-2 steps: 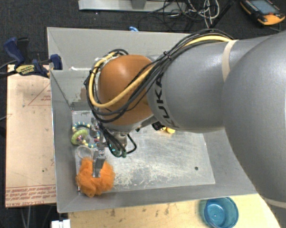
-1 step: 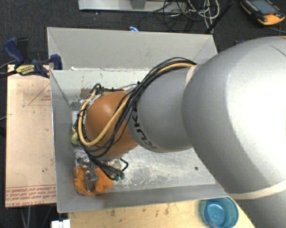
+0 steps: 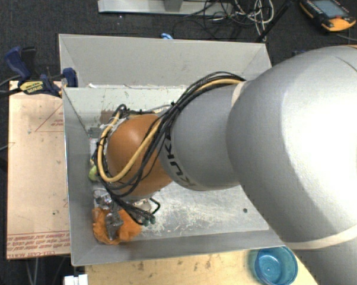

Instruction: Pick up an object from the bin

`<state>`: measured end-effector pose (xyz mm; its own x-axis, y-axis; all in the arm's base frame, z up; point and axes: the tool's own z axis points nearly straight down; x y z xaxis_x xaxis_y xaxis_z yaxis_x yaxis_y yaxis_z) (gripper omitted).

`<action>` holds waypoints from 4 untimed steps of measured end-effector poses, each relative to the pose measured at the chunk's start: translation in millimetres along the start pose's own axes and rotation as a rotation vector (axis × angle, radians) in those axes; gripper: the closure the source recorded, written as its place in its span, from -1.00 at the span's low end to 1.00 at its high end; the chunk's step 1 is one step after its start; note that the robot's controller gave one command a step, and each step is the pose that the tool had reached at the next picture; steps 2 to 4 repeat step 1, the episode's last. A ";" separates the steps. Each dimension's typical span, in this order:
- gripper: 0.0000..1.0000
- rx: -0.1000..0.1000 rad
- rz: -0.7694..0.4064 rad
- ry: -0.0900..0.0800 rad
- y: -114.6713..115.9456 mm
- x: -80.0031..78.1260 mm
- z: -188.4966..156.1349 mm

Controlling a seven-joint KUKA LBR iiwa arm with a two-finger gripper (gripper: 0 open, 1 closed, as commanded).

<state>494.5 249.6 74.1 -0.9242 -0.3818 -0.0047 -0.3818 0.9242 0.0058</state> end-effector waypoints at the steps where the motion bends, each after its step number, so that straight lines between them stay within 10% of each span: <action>1: 1.00 0.005 -0.055 0.000 -9.8 7.7 -157.5; 4: 1.00 0.005 -0.055 0.000 -9.8 7.7 -157.5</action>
Offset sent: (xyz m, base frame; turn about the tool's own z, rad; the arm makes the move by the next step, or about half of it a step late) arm 0.0000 0.0000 0.0000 0.0000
